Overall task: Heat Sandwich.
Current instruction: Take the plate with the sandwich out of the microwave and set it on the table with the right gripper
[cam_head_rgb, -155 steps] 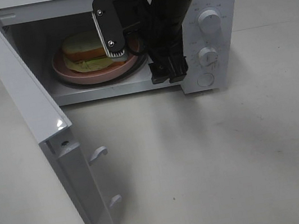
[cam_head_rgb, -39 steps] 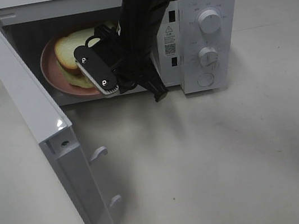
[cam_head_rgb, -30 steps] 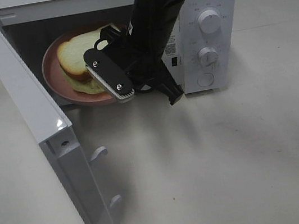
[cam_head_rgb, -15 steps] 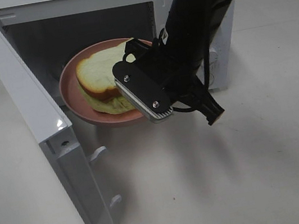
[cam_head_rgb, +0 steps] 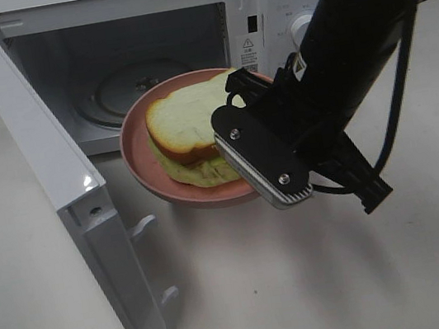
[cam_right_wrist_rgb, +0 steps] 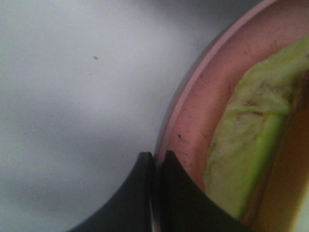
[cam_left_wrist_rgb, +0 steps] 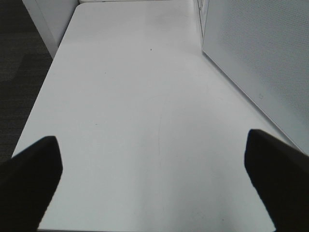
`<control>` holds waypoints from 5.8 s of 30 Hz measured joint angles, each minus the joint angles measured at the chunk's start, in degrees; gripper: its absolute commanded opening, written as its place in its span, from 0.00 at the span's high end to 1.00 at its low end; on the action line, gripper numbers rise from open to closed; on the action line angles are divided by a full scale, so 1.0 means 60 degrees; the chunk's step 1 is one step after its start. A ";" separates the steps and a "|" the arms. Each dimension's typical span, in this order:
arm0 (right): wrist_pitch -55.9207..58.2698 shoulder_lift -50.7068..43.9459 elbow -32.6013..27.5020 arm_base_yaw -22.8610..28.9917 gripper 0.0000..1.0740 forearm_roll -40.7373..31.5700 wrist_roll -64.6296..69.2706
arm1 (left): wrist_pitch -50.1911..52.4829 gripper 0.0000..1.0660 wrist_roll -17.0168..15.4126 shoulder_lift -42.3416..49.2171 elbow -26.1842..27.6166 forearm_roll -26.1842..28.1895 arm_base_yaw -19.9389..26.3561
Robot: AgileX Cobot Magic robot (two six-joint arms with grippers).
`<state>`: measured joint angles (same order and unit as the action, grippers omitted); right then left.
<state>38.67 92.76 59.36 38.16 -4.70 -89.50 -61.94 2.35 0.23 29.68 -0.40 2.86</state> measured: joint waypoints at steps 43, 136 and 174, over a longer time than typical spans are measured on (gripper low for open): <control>0.0898 -0.4288 -0.3782 0.0000 1.00 0.2817 1.1431 | 0.0000 0.08 0.0000 0.0000 0.0000 0.0000 0.0000; -0.2282 0.0239 -0.3791 -0.3877 0.99 0.6159 1.8841 | 0.0000 0.08 0.0000 0.0000 0.0000 0.0000 0.0000; -0.1671 0.0573 -0.3189 -0.3877 0.46 0.5596 1.8411 | 0.0000 0.08 0.0000 0.0000 0.0000 0.0000 0.0000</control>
<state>28.65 96.20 40.22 14.90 28.88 20.97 -61.94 2.35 0.23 29.68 -0.40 2.86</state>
